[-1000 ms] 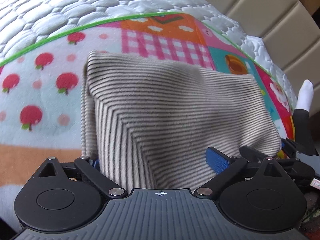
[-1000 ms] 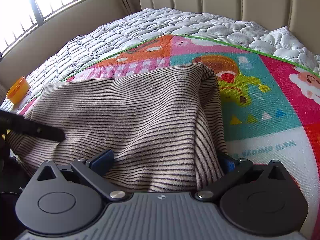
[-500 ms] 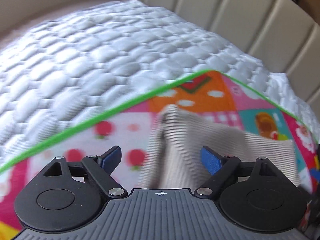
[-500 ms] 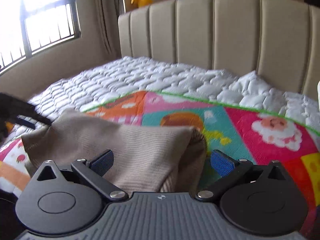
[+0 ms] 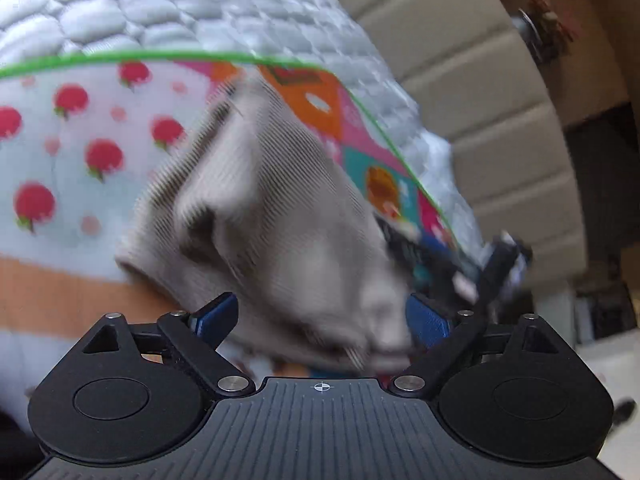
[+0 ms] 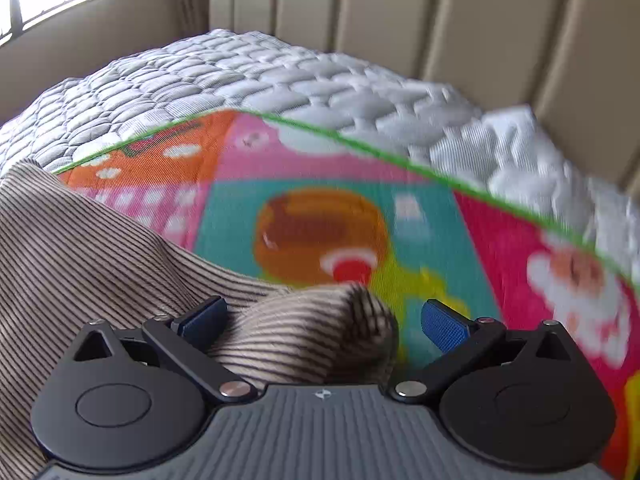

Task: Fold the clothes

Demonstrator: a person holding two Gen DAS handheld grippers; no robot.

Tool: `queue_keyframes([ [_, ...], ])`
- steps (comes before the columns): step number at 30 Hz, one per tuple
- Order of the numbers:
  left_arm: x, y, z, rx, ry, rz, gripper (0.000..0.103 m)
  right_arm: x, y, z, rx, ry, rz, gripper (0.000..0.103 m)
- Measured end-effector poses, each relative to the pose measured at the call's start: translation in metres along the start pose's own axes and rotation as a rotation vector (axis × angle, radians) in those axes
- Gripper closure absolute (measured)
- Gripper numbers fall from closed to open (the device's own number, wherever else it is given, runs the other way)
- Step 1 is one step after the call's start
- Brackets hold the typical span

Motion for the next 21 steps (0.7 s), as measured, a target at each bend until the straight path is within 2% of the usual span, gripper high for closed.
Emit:
queue_keyframes([
  [1,0.011,0.008,0.001,0.062,-0.058,0.008,0.009,-0.005,-0.005,0.004,0.009,0.0,-0.039,0.0],
  [4,0.039,0.021,0.017,0.246,-0.221,-0.04,0.009,-0.008,-0.005,0.011,-0.009,0.035,-0.01,0.0],
  [5,0.041,0.022,0.022,0.266,-0.241,-0.045,0.009,-0.01,-0.004,0.013,-0.019,0.045,-0.001,0.0],
  [7,0.036,0.019,0.027,0.222,-0.216,-0.022,0.007,-0.013,-0.002,0.015,-0.04,0.044,0.004,0.0],
  [10,0.011,0.01,0.019,0.078,-0.092,0.037,0.006,-0.014,0.001,0.019,-0.063,0.042,0.006,0.0],
  [13,-0.03,0.004,-0.007,0.003,0.045,0.071,0.005,-0.019,-0.001,0.029,-0.071,0.062,-0.01,0.0],
  [15,-0.053,0.006,-0.024,0.041,0.097,0.07,0.005,-0.024,-0.004,0.038,-0.082,0.069,-0.023,0.0],
  [17,-0.061,0.013,-0.039,0.094,0.105,0.073,0.006,-0.029,-0.006,0.048,-0.085,0.074,-0.041,0.0],
  [20,-0.046,0.021,-0.051,0.087,0.076,0.12,0.007,-0.035,-0.008,0.06,-0.087,0.076,-0.053,0.0],
  [21,-0.036,0.021,-0.052,0.082,0.053,0.107,0.007,-0.037,-0.008,0.062,-0.087,0.076,-0.053,0.0],
])
Point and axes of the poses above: each gripper's, at about its wrist camera, not at the fingertips, and z roughly against the way its jaws point, y to its left, x to its top, the point moved 5 cm from there along -z, roughly the way its jaws point, and after that the axes turned 10 degrees about -y, right-handed, at the moved point
